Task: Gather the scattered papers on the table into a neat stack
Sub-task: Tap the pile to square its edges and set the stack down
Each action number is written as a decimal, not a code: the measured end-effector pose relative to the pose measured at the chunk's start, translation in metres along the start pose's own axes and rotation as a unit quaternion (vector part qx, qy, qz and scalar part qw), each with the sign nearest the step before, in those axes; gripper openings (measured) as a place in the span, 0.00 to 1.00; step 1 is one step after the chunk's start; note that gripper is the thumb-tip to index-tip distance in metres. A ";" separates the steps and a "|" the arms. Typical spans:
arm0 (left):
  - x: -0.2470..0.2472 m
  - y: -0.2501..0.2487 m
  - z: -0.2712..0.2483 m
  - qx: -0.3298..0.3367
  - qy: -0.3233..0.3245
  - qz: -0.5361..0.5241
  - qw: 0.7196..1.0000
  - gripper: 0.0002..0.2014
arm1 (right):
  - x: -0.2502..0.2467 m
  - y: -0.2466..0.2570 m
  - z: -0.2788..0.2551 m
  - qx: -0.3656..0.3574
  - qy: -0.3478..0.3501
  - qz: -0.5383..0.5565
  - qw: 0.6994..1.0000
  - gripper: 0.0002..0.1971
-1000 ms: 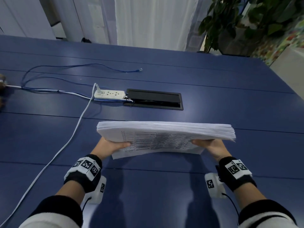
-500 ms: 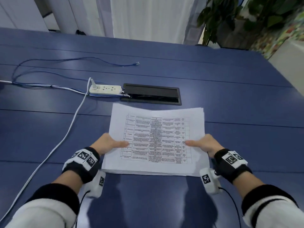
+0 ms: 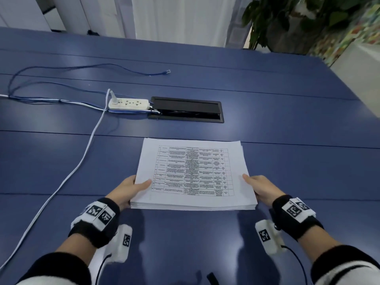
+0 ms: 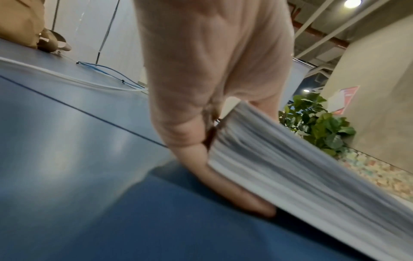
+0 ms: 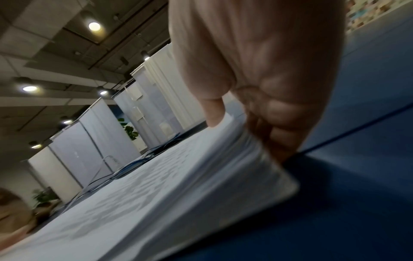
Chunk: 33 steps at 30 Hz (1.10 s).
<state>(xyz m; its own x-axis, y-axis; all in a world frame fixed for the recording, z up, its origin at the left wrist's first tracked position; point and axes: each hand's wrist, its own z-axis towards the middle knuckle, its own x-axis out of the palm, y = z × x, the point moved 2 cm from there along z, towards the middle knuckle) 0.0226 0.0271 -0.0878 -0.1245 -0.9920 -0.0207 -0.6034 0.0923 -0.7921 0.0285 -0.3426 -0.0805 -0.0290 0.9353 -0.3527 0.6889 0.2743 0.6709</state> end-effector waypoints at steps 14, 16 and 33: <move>0.024 0.009 -0.024 0.045 -0.069 -0.305 0.949 0.10 | 0.044 -0.025 -0.032 -0.033 -0.091 0.129 0.987 0.07; 0.053 0.013 -0.026 0.037 -0.059 -0.302 0.951 0.12 | 0.060 -0.024 -0.043 -0.032 -0.071 0.177 0.981 0.07; 0.021 -0.012 -0.036 0.110 -0.038 -0.179 0.977 0.25 | 0.026 -0.001 -0.056 -0.006 0.141 0.249 0.958 0.17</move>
<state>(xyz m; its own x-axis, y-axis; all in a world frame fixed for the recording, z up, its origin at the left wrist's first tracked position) -0.0015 0.0087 -0.0568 0.1274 -0.9614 0.2441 -0.4126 -0.2751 -0.8684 -0.0130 -0.3060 -0.0538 0.1060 0.9737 0.2015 0.6595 -0.2205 0.7186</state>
